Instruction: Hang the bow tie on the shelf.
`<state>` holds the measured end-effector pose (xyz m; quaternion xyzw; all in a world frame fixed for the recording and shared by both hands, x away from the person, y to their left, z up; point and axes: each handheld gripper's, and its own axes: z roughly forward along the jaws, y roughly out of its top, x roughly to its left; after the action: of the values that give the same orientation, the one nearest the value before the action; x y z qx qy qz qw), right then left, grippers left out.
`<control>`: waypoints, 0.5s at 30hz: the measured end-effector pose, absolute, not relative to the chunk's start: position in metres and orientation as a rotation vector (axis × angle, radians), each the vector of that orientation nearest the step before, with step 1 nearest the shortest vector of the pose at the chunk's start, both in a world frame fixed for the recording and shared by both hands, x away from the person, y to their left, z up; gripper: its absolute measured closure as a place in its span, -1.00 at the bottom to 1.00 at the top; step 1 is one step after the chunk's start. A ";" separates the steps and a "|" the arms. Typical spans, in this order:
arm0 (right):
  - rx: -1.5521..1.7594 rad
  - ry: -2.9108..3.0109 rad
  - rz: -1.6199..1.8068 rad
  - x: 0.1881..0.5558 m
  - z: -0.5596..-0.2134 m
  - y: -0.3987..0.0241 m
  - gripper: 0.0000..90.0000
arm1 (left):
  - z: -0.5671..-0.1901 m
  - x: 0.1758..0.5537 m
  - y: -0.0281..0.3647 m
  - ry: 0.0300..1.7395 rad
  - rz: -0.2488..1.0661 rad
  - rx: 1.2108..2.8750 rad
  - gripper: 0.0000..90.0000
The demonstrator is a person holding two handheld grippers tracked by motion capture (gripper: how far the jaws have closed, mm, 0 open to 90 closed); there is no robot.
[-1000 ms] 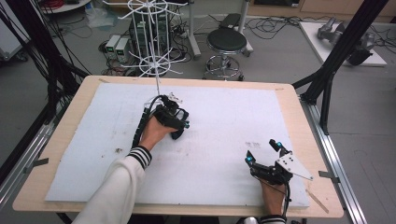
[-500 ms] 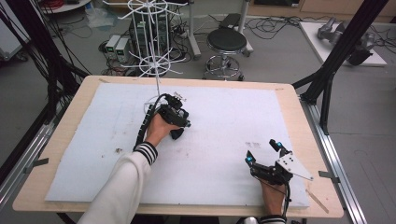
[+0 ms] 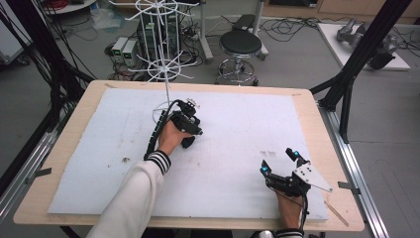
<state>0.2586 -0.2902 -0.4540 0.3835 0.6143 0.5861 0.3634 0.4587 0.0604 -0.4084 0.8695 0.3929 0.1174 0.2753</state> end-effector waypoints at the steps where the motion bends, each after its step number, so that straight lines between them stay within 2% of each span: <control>1: 0.986 1.581 1.507 0.259 -0.454 -0.290 -0.92 | -0.409 0.459 0.060 1.056 0.321 2.338 -0.09; 4: 0.986 1.580 1.508 0.259 -0.454 -0.290 -0.92 | -0.409 0.459 0.060 1.068 0.330 2.333 -0.07; 7: 0.984 1.581 1.507 0.259 -0.454 -0.290 -0.92 | -0.409 0.460 0.061 1.071 0.331 2.322 0.05; 15: 0.986 1.580 1.509 0.259 -0.454 -0.290 -0.92 | -0.412 0.463 0.060 1.093 0.339 2.309 0.12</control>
<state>0.2585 -0.2902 -0.4540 0.3832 0.6139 0.5866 0.3637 0.4628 0.0598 -0.4118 0.8606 0.4072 0.1262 0.2787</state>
